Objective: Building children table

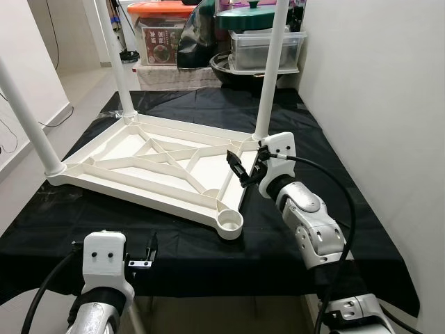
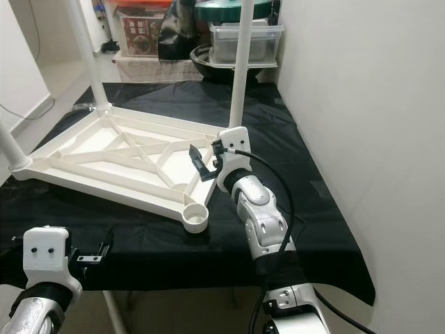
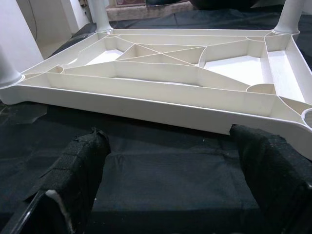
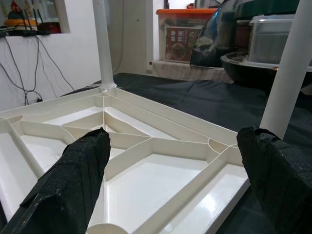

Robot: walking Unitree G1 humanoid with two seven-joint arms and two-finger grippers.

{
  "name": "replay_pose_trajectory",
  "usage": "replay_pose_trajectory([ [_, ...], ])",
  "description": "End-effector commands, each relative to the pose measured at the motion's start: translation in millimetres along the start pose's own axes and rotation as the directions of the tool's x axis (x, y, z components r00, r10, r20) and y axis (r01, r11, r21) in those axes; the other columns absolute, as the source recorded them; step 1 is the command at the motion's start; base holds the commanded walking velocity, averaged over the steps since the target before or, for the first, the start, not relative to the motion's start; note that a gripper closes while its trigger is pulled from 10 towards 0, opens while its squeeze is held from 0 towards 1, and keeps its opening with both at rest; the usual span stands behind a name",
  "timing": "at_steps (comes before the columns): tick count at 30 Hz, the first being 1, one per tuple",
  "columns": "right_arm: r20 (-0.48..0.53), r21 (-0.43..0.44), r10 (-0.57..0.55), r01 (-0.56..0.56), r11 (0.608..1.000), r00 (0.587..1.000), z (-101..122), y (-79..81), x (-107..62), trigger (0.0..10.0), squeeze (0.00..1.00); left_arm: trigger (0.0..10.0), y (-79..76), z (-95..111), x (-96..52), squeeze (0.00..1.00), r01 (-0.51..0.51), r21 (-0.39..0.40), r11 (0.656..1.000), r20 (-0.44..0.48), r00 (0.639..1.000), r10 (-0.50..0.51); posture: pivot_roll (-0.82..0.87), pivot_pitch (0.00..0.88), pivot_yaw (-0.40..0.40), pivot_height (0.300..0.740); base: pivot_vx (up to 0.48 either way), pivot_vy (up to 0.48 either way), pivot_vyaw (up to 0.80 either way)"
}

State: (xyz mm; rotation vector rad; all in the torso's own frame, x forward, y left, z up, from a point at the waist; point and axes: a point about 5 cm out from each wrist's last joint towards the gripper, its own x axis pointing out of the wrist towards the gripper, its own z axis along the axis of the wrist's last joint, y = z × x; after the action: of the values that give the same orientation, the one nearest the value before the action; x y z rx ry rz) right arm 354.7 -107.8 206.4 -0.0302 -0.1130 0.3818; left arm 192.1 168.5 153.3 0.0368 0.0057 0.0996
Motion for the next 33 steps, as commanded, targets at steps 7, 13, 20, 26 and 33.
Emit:
replay_pose_trajectory([
  [7, 0.000, 0.007, -0.023, 0.023, 1.000, 1.000, -2.1, -3.9, -1.6, 10.0, 0.00, 10.0, 2.3, -5.3, -0.5, 0.00, -0.003, 0.019, 1.000, -0.023, 1.000, 0.003, 0.04, 0.011, -0.019, 0.740, 0.000, 0.000, 0.00],
  [13, 0.001, 0.006, -0.027, 0.027, 1.000, 1.000, -2.0, -4.2, -1.3, 10.0, 0.00, 10.0, 3.0, -4.9, -0.2, 0.00, -0.008, 0.017, 1.000, -0.020, 1.000, 0.008, 0.04, 0.011, -0.019, 0.740, 0.000, 0.000, 0.00],
  [20, -0.002, 0.003, -0.027, 0.027, 1.000, 1.000, -2.2, -4.0, -1.2, 10.0, 0.00, 10.0, 2.8, -4.8, -0.1, 0.00, -0.007, 0.019, 1.000, -0.020, 1.000, 0.008, 0.04, 0.011, -0.019, 0.740, 0.000, 0.000, 0.00],
  [26, -0.003, -0.006, -0.028, 0.028, 1.000, 1.000, -2.6, -3.8, -1.4, 10.0, 0.00, 10.0, 2.4, -5.1, -0.2, 0.00, -0.009, 0.021, 1.000, -0.022, 1.000, 0.009, 0.04, 0.011, -0.019, 0.740, 0.000, 0.000, 0.00],
  [33, 0.000, 0.001, -0.031, 0.031, 1.000, 1.000, -4.5, -3.2, -4.1, 10.0, 0.00, 10.0, 1.8, -4.6, 0.2, 0.00, -0.009, 0.022, 1.000, -0.020, 1.000, 0.010, 0.04, 0.011, -0.019, 0.740, 0.000, 0.000, 0.00],
])
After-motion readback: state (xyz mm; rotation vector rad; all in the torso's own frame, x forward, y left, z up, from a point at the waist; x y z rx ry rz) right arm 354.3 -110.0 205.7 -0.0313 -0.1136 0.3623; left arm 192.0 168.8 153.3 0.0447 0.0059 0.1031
